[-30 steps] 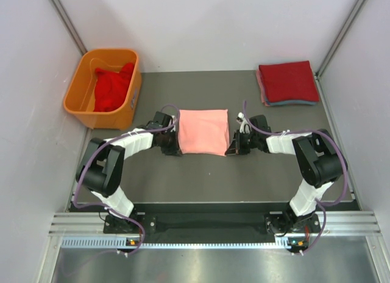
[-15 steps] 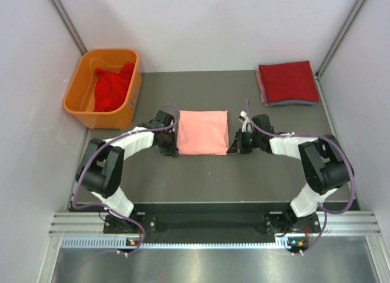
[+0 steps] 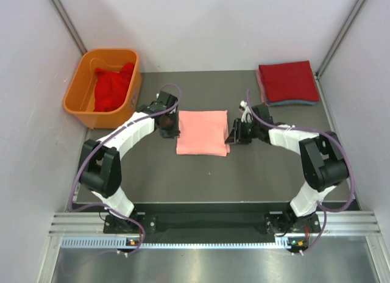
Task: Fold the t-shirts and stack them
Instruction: Fold the tshirt
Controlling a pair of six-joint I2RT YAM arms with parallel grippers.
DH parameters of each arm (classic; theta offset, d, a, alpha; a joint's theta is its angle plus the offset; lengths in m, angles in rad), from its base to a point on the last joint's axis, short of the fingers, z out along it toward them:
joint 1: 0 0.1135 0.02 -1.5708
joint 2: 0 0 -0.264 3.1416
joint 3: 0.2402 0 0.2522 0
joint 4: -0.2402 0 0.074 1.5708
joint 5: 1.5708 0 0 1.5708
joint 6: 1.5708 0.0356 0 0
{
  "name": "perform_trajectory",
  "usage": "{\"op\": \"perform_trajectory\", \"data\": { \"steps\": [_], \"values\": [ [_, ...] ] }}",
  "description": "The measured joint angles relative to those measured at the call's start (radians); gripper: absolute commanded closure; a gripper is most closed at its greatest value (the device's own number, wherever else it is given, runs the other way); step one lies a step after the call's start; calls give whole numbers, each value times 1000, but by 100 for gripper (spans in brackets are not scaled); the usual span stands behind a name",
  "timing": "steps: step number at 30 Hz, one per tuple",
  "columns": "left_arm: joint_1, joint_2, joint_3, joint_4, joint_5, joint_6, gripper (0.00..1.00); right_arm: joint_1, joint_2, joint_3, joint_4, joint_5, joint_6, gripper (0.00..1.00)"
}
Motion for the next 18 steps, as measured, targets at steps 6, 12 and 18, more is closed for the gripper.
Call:
{"op": "perform_trajectory", "data": {
  "steps": [6,12,18],
  "values": [
    [-70,48,40,116,122,-1,69,-17,109,179,5,8,3,68],
    [-90,201,37,197,154,-2,69,-26,233,299,3,32,2,79],
    [-87,234,33,233,116,-1,69,-35,356,372,3,26,6,100]
  ]
}}
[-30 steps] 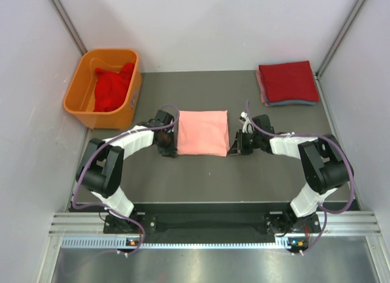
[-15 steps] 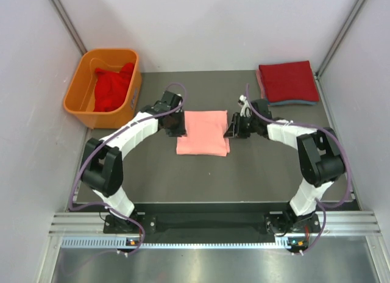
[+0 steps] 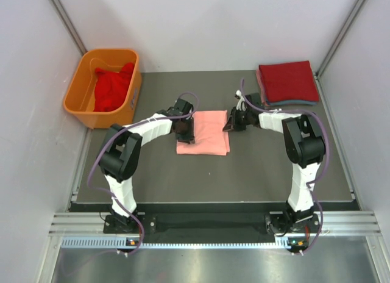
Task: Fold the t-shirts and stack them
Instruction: Fold the tshirt
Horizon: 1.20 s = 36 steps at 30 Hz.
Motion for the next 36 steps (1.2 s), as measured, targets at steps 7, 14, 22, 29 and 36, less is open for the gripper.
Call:
{"op": "perform_trajectory", "data": {
  "steps": [7,14,22,29,36],
  "values": [
    [-6,21,38,-27,-48,1,67,-20,13,32,-13,-7,5,96],
    [26,90,242,-149,-108,34,67,-31,-26,33,-71,6,-2,74],
    [114,220,465,-158,-72,84,69,-31,-94,148,-117,7,-21,80],
    [154,326,496,-148,-24,111,69,-31,60,326,-104,-42,-20,81],
    [169,358,545,-151,1,114,68,-48,332,526,-128,-69,20,84]
  ]
}}
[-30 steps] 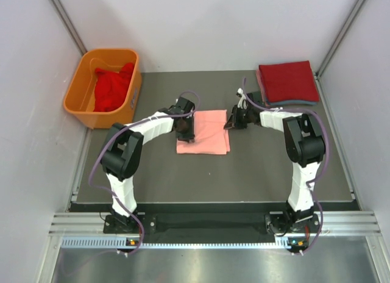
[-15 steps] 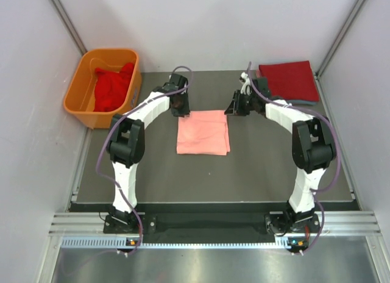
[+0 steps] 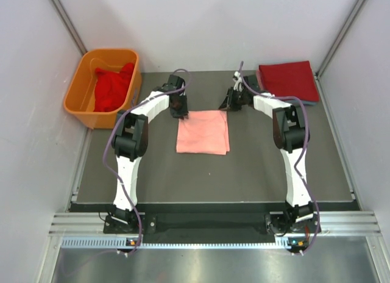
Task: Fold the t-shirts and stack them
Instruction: Fold the tshirt
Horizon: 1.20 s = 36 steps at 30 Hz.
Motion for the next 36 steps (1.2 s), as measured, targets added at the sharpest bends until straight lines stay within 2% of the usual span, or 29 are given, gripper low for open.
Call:
{"op": "perform_trajectory", "data": {
  "steps": [4,8,11,14,19,25,30,36],
  "values": [
    [3,2,3,3,9,0,68,-20,63,104,-3,39,7,85],
    [2,30,56,-20,-7,-2,67,-32,73,122,0,55,14,85],
    [2,70,142,-42,-35,0,64,-37,72,122,-1,55,14,82],
    [3,71,161,-48,-57,5,62,-37,53,98,3,64,11,76],
    [-4,6,108,-65,-65,6,62,-40,-69,-38,-23,77,11,67],
    [-58,-206,-91,-60,-15,2,66,-44,-320,-313,-4,85,13,75],
    [-236,-303,-171,-47,-40,-21,71,-43,-486,-566,57,85,20,76],
    [-445,-260,-146,-40,-121,-63,73,-40,-530,-769,131,74,47,75]
  ]
}}
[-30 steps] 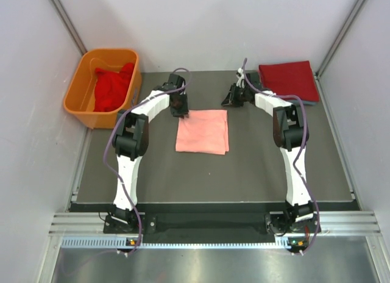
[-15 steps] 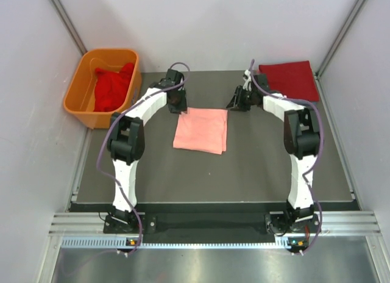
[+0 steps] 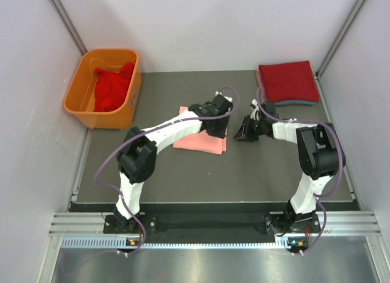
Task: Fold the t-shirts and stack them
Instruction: Fold the tshirt
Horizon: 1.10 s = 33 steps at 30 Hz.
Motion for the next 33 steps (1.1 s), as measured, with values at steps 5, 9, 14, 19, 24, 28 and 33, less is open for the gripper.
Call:
{"op": "perform_trajectory", "data": {
  "steps": [5,9,14,19,24,28,33],
  "values": [
    [-68,146,111,-12,-82,-29,72,2,-9,-80,115,-35,26,75],
    [-76,251,175,-50,-153,-59,72,8,-9,-116,192,-60,50,75],
    [-89,298,233,-105,-246,-81,72,18,-3,-150,270,-85,72,75],
    [-117,313,281,-151,-323,-82,71,20,6,-153,300,-100,85,75],
    [-139,312,288,-172,-336,-84,71,23,8,-157,316,-103,91,74],
    [-143,309,289,-196,-370,-95,71,33,8,-157,317,-103,95,73],
    [-141,309,295,-221,-408,-105,72,48,9,-158,323,-99,98,73]
  ]
}}
